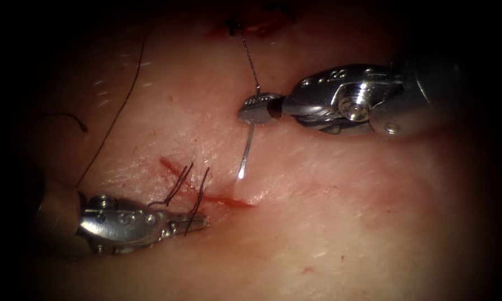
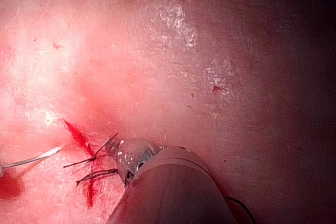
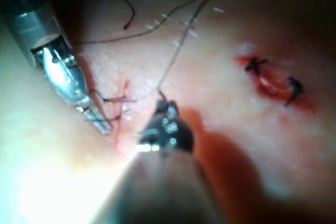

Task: Wound Closure
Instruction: Use the right gripper to pass the needle through the top of the incision

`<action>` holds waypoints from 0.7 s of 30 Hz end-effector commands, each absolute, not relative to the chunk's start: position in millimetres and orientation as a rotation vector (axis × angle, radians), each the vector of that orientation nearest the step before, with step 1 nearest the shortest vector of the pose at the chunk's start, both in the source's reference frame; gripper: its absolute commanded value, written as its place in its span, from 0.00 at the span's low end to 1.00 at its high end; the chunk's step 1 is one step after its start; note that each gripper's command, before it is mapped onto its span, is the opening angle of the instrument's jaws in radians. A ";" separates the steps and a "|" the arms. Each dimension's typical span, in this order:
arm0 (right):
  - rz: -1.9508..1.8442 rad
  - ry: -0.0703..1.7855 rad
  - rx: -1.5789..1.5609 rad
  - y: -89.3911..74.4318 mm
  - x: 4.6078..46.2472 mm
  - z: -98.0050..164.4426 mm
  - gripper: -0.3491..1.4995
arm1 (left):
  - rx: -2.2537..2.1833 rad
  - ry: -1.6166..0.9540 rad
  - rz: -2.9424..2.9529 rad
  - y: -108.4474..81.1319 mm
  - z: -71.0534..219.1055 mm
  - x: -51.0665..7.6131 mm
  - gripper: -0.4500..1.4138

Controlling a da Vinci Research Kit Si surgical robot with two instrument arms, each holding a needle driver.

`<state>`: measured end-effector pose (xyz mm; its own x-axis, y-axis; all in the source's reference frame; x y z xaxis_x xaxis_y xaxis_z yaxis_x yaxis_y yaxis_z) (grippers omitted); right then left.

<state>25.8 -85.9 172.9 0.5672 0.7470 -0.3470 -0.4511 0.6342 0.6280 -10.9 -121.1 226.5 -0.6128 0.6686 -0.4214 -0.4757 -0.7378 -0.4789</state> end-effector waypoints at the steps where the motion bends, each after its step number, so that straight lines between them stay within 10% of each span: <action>1: 0.778 0.615 0.533 -87.5 26.8 172.8 0.00 | -0.783 -0.435 2.313 -122.6 226.1 -12.1 0.02; 21: 1.012 0.537 0.882 -90.7 27.4 174.6 0.00 | -0.785 -0.437 2.318 -122.6 225.9 -12.0 0.02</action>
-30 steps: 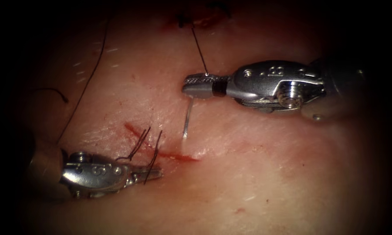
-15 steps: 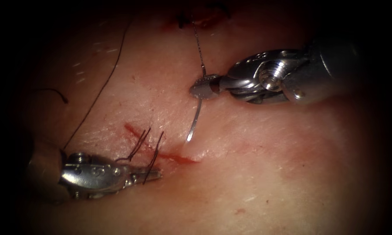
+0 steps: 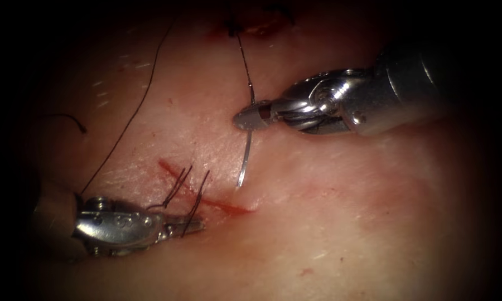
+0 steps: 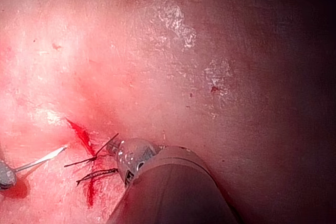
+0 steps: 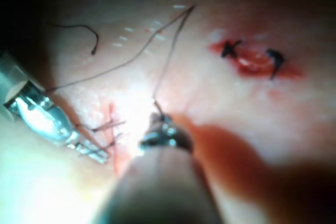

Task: Wound Closure
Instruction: Use the right gripper to pass the needle through the top of the incision, then throw the needle through the top of the incision

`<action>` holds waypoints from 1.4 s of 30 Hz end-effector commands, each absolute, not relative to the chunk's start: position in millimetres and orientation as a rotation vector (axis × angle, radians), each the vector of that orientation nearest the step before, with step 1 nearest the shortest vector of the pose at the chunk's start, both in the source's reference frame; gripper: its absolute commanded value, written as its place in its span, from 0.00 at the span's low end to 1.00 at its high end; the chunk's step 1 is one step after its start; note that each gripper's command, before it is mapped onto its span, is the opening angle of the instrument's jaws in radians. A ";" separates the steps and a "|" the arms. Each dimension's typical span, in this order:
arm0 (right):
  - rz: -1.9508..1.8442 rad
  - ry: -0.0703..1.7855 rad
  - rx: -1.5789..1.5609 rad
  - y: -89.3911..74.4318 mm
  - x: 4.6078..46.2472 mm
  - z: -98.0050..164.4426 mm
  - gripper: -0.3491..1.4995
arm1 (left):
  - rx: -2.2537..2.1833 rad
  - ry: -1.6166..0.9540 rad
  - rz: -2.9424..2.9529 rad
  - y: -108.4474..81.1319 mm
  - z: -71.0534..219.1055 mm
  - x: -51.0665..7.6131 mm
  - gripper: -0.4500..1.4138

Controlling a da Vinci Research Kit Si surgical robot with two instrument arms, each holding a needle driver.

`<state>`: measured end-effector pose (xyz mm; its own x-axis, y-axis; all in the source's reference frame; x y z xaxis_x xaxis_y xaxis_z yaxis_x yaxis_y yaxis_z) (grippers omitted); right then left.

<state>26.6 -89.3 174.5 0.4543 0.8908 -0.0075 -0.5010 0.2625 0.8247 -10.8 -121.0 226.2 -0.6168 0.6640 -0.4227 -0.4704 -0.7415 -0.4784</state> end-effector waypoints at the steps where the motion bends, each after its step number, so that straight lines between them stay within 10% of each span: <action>1: 1.044 0.542 0.904 -90.8 27.4 174.5 0.00 | -0.785 -0.437 2.319 -122.6 225.8 -11.9 0.02; 39: 1.376 0.410 1.204 -93.0 28.8 172.2 0.00 | -0.785 -0.425 2.330 -122.5 225.7 -11.9 0.01; 42: 1.470 0.572 1.069 -91.9 28.5 172.8 0.66 | -0.789 -0.417 2.349 -122.1 225.5 -12.2 0.01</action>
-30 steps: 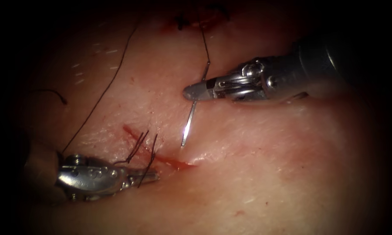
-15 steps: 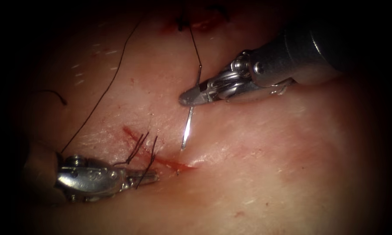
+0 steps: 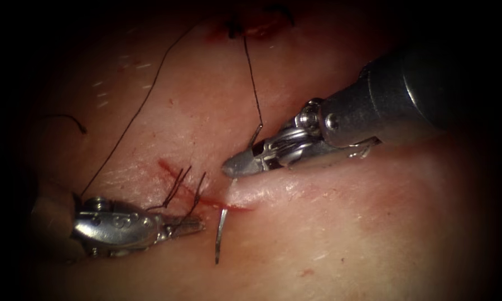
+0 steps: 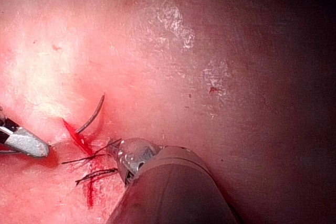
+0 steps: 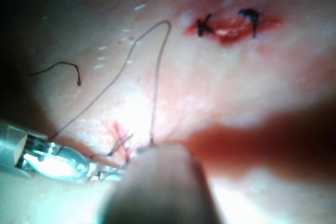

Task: Wound Closure
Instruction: Throw the needle through the top of the incision

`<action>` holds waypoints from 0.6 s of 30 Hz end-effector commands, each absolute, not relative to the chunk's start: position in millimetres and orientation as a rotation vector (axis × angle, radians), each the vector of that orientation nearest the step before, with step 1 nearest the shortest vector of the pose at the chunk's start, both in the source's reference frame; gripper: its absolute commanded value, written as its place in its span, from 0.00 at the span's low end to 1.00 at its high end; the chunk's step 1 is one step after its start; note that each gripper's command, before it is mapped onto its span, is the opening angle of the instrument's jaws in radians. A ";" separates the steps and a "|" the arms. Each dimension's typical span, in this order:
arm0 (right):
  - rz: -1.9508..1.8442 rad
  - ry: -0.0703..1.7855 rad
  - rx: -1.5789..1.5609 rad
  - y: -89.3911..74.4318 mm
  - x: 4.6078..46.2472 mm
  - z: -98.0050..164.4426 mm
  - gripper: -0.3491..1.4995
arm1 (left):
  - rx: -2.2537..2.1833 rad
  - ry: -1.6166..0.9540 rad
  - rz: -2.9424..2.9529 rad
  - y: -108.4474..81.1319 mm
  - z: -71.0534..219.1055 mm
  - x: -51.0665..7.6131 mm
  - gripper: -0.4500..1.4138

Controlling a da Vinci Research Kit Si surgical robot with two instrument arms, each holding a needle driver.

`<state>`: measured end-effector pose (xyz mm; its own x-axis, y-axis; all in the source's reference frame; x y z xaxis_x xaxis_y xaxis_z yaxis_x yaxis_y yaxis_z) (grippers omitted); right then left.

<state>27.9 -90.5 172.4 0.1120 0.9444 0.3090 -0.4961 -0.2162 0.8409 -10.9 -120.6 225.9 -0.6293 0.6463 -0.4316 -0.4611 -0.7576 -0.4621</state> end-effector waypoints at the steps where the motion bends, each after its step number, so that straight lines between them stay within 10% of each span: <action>1: 1.479 0.634 0.993 -91.6 28.4 173.2 0.78 | -0.796 -0.409 2.356 -122.0 225.4 -12.3 0.01; 18: 1.153 0.846 0.509 -89.3 21.6 176.9 0.98 | -1.263 -0.087 2.641 -121.5 221.0 -17.9 0.33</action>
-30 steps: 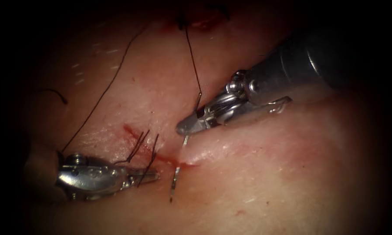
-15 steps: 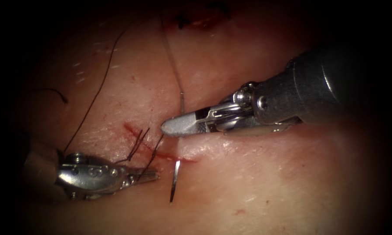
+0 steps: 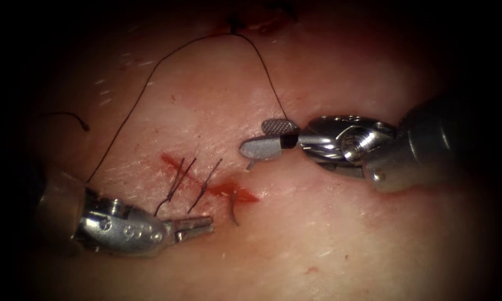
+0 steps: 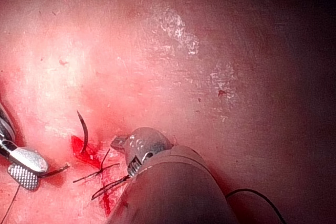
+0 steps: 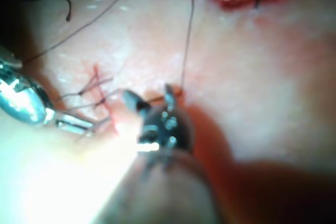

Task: Wound Closure
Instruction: Throw the needle through the top of the incision

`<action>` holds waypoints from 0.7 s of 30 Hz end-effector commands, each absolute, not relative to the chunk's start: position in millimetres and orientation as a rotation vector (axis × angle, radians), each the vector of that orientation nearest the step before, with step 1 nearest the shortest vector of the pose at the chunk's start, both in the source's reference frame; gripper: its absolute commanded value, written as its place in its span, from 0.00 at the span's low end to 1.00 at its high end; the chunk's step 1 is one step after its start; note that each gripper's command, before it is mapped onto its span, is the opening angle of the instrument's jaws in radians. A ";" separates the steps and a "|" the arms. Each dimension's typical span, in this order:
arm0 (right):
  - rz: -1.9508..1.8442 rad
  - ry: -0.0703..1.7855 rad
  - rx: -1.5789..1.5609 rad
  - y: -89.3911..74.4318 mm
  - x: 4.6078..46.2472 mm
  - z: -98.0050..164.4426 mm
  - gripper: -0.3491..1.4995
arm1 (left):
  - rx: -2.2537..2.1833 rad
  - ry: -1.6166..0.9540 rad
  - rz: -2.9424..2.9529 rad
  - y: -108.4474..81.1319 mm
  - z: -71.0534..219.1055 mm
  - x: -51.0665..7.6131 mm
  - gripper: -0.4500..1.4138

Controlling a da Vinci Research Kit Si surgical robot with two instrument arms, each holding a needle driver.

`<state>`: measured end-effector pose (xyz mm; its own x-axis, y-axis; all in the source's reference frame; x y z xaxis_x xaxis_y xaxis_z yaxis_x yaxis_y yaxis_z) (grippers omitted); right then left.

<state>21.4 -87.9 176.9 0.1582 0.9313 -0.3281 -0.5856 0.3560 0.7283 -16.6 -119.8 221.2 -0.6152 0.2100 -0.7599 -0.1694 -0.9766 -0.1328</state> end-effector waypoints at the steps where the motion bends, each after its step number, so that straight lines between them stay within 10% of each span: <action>1: 1.148 0.844 0.523 -89.4 21.2 176.7 0.97 | -1.283 -0.075 2.643 -121.7 220.9 -18.1 0.36; 5: 1.119 0.840 0.576 -90.0 20.3 175.8 0.97 | -1.362 0.010 2.643 -121.8 220.1 -19.1 0.52; 21: 0.939 0.842 0.762 -93.6 21.0 174.1 0.90 | -1.410 0.074 2.651 -119.9 218.3 -20.6 0.64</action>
<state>20.2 -92.3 174.0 0.3409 0.8990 -0.2750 -0.3674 0.3966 0.8412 -19.7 -118.2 218.6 -0.5553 0.0942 -0.8263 -0.1469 -0.9891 -0.0140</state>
